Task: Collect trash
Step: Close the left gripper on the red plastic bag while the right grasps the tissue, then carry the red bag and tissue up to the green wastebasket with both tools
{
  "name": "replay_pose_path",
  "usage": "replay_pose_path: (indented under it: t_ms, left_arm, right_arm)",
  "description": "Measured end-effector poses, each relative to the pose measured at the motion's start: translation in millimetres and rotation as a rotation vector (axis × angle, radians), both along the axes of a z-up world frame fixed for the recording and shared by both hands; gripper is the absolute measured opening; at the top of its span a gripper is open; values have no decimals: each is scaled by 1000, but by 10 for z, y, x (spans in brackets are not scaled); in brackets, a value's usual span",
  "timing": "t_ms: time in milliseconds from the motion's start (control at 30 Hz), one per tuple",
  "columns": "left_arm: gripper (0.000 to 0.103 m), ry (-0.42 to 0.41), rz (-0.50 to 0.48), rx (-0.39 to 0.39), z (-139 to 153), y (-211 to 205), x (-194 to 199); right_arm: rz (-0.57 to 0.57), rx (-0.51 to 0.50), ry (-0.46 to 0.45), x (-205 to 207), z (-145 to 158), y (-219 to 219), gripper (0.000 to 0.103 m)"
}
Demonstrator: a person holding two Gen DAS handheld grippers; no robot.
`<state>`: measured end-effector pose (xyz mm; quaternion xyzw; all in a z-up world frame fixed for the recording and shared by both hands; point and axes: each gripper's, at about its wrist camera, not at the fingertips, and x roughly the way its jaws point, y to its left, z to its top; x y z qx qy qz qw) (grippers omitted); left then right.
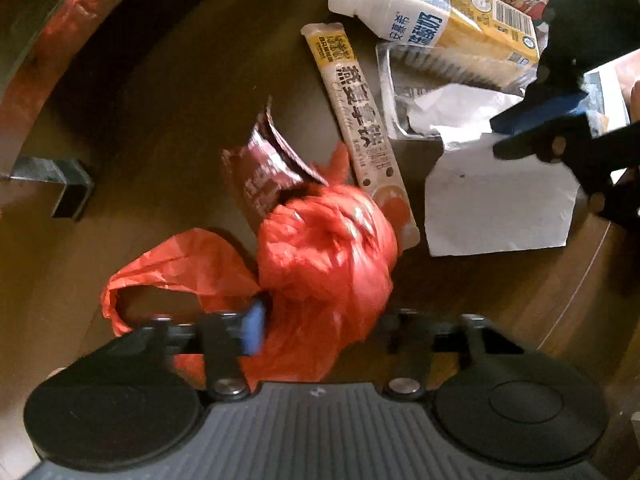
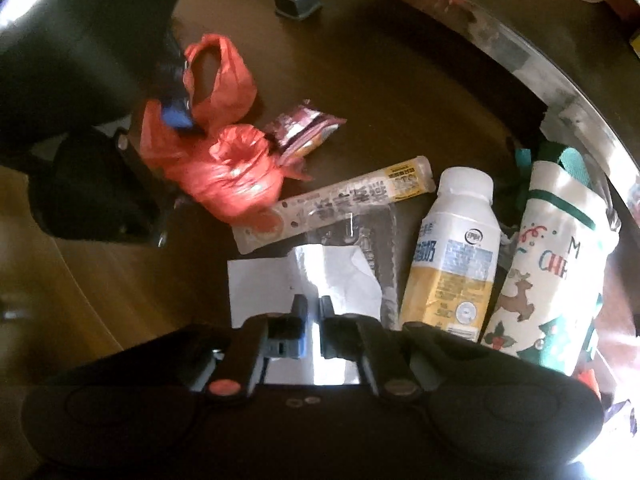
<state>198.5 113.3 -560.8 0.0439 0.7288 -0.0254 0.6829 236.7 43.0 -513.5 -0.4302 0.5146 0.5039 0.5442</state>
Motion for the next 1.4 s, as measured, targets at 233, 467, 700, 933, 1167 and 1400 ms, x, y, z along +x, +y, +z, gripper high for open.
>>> replay_pose_path:
  t_ms: [233, 467, 700, 933, 1167, 1400]
  left_arm:
    - [20, 0, 52, -28, 11, 162, 13]
    - [19, 10, 74, -38, -62, 313, -15]
    - [19, 15, 82, -42, -84, 274, -34]
    - [19, 28, 79, -37, -103, 255, -8]
    - [17, 17, 71, -39, 138, 244, 101]
    - [15, -50, 102, -33, 686, 198, 174]
  right_arm:
    - [146, -3, 35, -400, -115, -36, 29]
    - [113, -34, -10, -464, -468, -10, 45]
    - [146, 27, -93, -511, -540, -20, 45]
    - [41, -13, -90, -214, -533, 61, 0]
    - [21, -14, -105, -10, -55, 197, 0]
    - [-55, 49, -207, 294, 909, 123, 0]
